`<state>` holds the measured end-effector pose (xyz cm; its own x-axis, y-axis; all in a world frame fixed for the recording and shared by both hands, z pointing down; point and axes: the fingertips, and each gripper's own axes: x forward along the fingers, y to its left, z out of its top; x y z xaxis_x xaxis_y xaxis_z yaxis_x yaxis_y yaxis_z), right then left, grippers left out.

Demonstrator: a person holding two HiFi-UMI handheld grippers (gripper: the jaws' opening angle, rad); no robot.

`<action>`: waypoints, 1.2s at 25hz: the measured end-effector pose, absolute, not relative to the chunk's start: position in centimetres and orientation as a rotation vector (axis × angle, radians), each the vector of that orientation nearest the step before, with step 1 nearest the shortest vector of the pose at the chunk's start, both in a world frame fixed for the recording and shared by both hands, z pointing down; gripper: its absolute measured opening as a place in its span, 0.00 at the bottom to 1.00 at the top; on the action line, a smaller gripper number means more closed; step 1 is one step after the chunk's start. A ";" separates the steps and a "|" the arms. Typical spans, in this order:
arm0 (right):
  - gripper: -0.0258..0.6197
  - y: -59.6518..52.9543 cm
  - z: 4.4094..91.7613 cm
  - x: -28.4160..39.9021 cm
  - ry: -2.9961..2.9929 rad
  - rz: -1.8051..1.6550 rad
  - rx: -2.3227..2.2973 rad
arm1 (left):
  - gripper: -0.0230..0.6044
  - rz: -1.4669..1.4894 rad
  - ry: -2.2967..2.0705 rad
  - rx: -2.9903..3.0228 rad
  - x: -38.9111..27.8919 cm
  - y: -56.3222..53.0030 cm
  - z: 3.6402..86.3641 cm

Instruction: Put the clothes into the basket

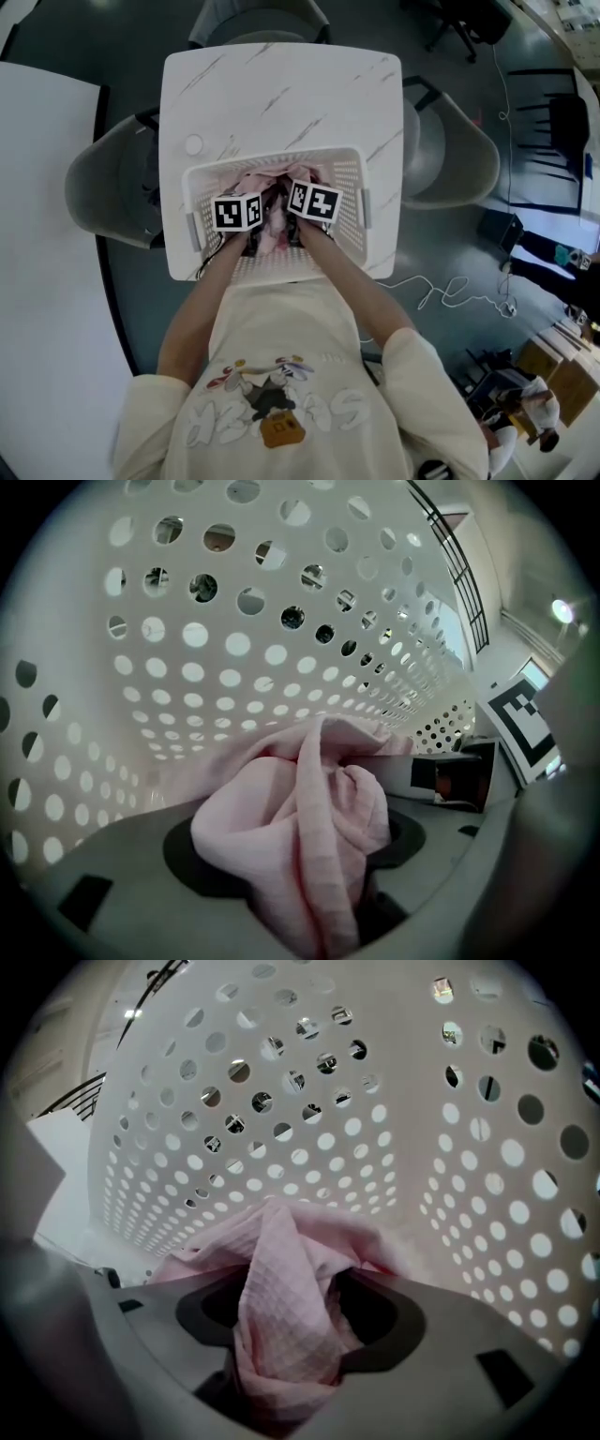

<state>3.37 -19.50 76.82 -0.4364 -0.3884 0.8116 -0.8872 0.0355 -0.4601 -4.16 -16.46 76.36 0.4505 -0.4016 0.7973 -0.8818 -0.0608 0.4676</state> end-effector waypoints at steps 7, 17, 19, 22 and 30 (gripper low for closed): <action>0.48 -19.2 76.2 3.2 -1.865 1.393 1.238 | 0.56 0.569 -1.106 1.644 -4.2 -16.0 75.6; 0.48 -19.1 72.0 3.8 -1.933 1.278 1.211 | 0.56 0.670 -1.143 1.800 -4.7 -15.4 71.0; 0.48 -19.1 70.9 3.6 -1.957 1.270 1.215 | 0.56 0.658 -1.174 1.817 -5.2 -15.6 70.1; 0.51 -18.7 69.6 3.2 -1.987 1.259 1.198 | 0.56 0.610 -1.210 1.826 -5.7 -15.9 68.7; 0.52 -18.6 67.3 3.8 -2.031 1.174 1.212 | 0.56 0.520 -1.286 1.819 -6.4 -15.8 66.4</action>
